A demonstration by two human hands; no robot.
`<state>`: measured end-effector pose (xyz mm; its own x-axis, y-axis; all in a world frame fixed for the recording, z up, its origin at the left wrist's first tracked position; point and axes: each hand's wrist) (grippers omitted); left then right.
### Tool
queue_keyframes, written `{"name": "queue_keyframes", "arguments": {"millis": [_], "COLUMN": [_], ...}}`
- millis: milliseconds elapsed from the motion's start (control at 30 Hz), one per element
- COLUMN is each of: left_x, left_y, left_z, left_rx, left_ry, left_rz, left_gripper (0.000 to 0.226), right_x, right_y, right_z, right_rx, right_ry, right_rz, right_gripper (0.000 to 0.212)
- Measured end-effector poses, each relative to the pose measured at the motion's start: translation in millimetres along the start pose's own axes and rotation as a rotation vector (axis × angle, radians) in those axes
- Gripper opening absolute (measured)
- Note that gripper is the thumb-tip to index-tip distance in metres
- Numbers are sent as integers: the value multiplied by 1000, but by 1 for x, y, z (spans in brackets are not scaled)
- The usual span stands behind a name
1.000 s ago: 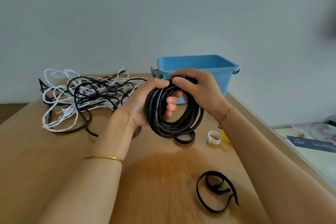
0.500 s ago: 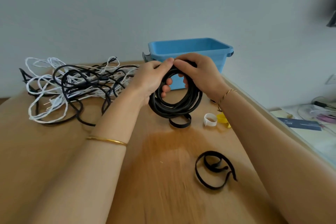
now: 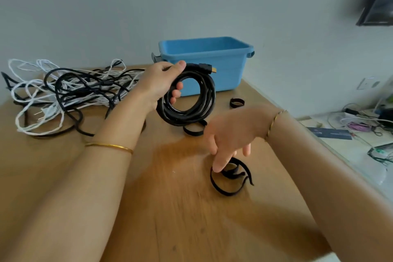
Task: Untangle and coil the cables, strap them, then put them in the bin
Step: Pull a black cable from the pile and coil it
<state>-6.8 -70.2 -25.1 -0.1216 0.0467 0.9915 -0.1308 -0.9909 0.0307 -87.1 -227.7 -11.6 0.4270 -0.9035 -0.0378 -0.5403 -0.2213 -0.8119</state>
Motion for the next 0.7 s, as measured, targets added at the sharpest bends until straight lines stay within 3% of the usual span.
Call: {"name": "queue_keyframes", "arguments": {"millis": [167, 267, 367, 467, 567, 700], "left_x": [2, 3, 4, 7, 12, 17], "left_y": [2, 1, -1, -8, -18, -27], "left_z": [-2, -2, -1, 0, 1, 0], "left_rx": [-9, -16, -15, 33, 91, 118], "left_ry": [11, 21, 38, 80, 122, 165], "left_rz": [-12, -18, -12, -22, -53, -35], "left_gripper": [24, 24, 24, 25, 27, 26], "right_x": [4, 2, 4, 15, 26, 41], "right_y": [7, 6, -1, -12, -19, -27], "right_z": [15, 21, 28, 38, 54, 69], "right_rx": [3, 48, 201, 371, 541, 766], "right_ry": [-46, -99, -81, 8, 149, 250], "right_rz": [44, -52, -127, -61, -70, 107], "right_gripper": [15, 22, 27, 8, 23, 13]}}
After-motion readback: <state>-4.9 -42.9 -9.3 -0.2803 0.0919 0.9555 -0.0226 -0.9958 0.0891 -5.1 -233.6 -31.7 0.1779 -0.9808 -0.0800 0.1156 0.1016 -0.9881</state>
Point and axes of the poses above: each hand's wrist, its own z-axis towards the middle knuckle, its own y-axis out of the palm, x = y × z, and after that the axes turned 7 degrees about -z, right-handed
